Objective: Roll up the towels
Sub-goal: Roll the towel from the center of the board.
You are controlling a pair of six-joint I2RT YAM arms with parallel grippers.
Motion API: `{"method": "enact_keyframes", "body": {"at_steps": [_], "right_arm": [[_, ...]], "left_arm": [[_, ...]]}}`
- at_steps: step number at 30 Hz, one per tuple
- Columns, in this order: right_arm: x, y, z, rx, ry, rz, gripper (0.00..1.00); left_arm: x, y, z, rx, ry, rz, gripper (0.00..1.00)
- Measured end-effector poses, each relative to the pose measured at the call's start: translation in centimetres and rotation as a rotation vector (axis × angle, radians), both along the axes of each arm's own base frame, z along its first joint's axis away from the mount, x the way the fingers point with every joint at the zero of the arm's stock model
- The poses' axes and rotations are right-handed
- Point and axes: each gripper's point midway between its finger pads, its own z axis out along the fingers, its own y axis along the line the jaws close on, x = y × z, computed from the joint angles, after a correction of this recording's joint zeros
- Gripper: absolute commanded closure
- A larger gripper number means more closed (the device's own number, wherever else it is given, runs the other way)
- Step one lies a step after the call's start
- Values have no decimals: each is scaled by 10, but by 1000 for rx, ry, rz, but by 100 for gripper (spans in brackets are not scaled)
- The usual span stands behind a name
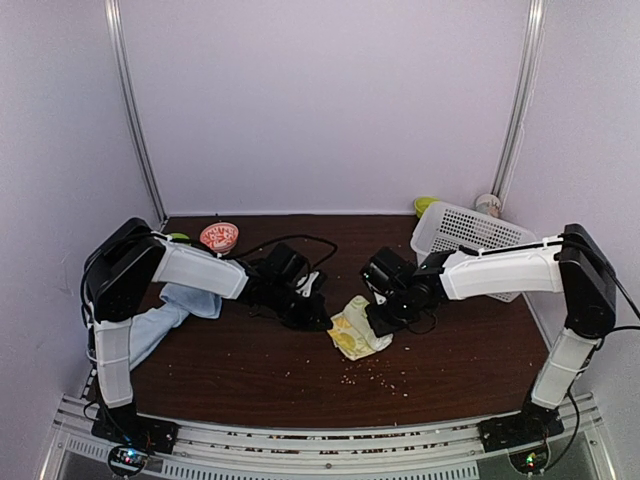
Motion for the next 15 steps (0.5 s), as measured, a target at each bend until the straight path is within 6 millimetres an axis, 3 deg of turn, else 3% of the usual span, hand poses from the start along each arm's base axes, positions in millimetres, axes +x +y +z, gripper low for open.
{"method": "enact_keyframes", "body": {"at_steps": [5,15], "right_arm": [[-1,7,4,-67,-55,8,100],[-1,16,-10,-161,-91,11,100]], "left_arm": [[-2,-2,-2,1,2,-5,100],[-9,-6,-6,3,15,-17,100]]}}
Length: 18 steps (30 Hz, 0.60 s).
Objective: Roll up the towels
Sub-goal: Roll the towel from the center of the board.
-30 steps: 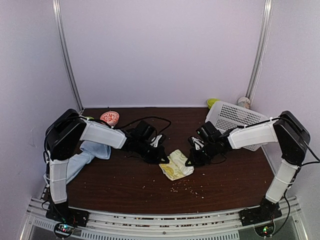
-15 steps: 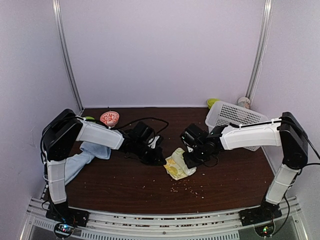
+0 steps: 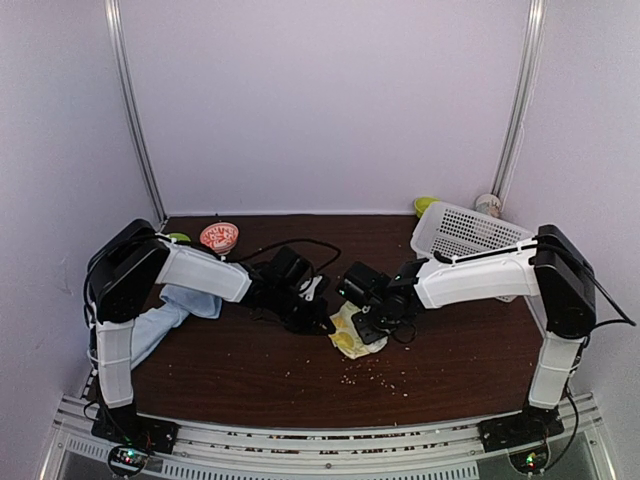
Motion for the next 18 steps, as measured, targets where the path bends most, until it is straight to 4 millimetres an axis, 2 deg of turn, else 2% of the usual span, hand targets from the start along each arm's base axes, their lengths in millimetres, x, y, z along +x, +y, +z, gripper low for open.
{"method": "enact_keyframes", "body": {"at_steps": [9,18], "right_arm": [[-3,5,-1,-5,-11,4,100],[-6,12,-1,20,-2,16,100]], "left_arm": [[0,-4,3,-21,3,-4,100],[1,-7,-2,-21,10,-7,100]]}}
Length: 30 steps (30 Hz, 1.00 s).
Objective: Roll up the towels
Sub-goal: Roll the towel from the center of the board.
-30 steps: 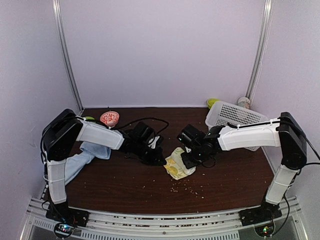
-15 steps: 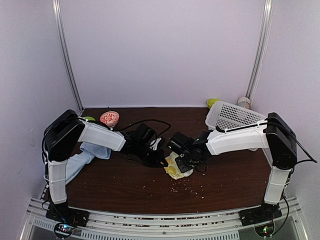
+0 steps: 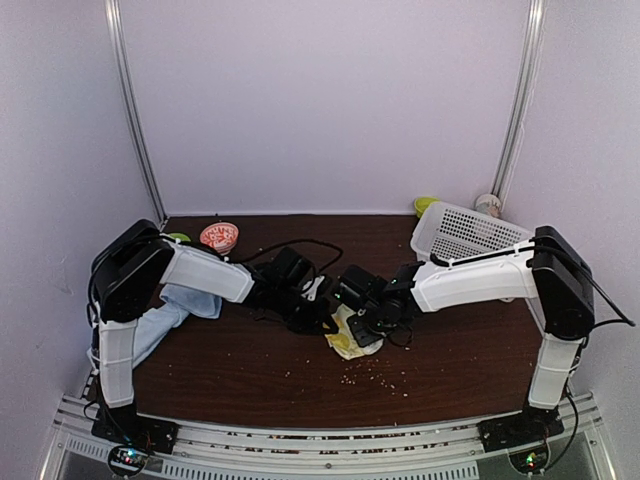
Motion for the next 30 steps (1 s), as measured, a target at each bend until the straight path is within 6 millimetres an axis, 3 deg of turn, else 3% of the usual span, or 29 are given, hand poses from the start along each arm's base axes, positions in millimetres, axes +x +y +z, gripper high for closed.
{"method": "enact_keyframes", "body": {"at_steps": [14,26,30], "right_arm": [[-1,5,2,12,-5,6,100],[-1,5,2,11,-10,4,100],[0,6,3,15,-11,5,100]], "left_arm": [[-1,-1,2,-6,4,0,100],[10,-19,47,-82,-50,-9,100],[15,-25,47,-88,-54,-10,100]]}}
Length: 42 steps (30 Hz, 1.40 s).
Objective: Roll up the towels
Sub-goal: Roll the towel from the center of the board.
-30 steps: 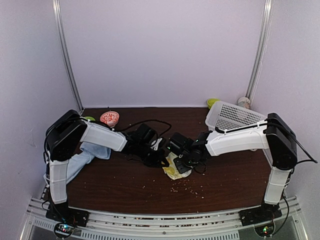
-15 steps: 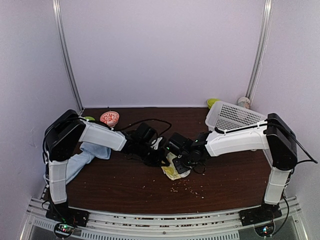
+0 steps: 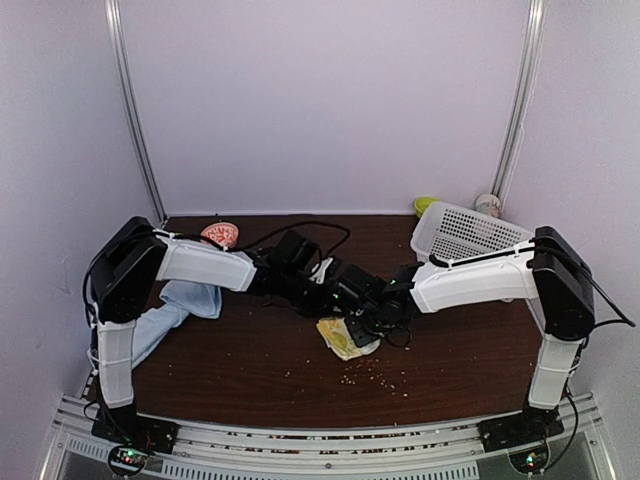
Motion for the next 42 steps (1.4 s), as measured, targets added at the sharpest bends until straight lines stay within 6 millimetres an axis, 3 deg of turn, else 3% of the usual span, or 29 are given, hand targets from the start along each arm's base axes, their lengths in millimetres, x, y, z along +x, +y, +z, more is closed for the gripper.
{"method": "enact_keyframes", "body": {"at_steps": [8,10,14,18,26,31,42], "right_arm": [[-1,8,1,39,12,16,100],[-2,10,1,51,20,21,100],[-4,14,4,103,49,31,77],[-6,11,8,178,87,23,67],[4,-14,29,368,123,-46,64],[15,-35,20,424,150,-129,64],[14,-15,-1,482,239,-120,59]], "left_arm": [[-3,3,-43,72,64,-1,100],[-2,3,-43,70,62,0,100],[-2,2,-43,69,62,-1,100],[-2,2,-43,66,58,0,100],[0,0,-44,58,52,0,100],[0,0,-44,56,50,0,100],[0,0,-44,57,51,-1,98]]}}
